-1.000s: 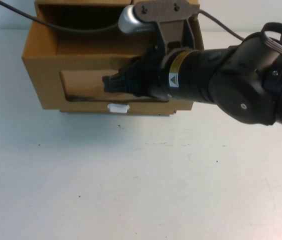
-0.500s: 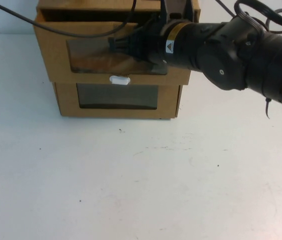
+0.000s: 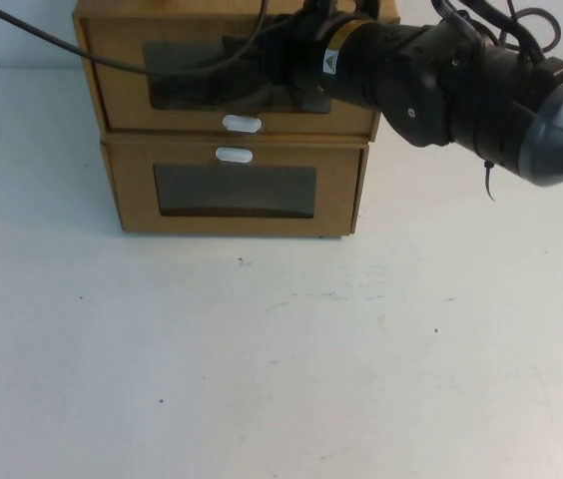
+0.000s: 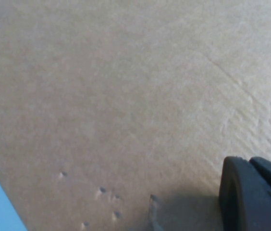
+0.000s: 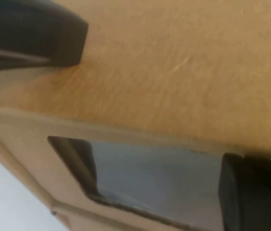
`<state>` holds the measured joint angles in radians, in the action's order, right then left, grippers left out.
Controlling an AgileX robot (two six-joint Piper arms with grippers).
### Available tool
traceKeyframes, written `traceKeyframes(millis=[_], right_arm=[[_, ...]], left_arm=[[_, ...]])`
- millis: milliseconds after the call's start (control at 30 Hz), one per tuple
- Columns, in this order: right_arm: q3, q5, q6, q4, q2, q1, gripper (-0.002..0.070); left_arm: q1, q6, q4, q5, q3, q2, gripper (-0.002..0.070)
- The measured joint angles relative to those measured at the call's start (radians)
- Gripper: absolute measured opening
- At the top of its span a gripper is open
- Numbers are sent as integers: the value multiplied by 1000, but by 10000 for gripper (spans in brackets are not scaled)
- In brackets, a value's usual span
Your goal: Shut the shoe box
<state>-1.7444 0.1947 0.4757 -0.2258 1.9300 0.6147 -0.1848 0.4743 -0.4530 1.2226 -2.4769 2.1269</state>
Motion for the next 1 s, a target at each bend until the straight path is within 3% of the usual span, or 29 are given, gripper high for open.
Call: traceKeyframes(millis=[233, 433, 767, 1000], right_arm=[[-15, 63, -9, 17, 2, 2, -12], [-13, 280, -181, 133, -115, 36, -11], [6, 711, -303, 200, -493, 75, -11], [288, 788, -227, 175, -855, 75, -11]], left_arm=[[0, 2, 0, 0, 0, -2, -5], [0, 10, 9, 11, -32, -6, -5], [0, 5, 22, 42, -75, -51, -5], [0, 3, 0, 47, -75, -166, -5]])
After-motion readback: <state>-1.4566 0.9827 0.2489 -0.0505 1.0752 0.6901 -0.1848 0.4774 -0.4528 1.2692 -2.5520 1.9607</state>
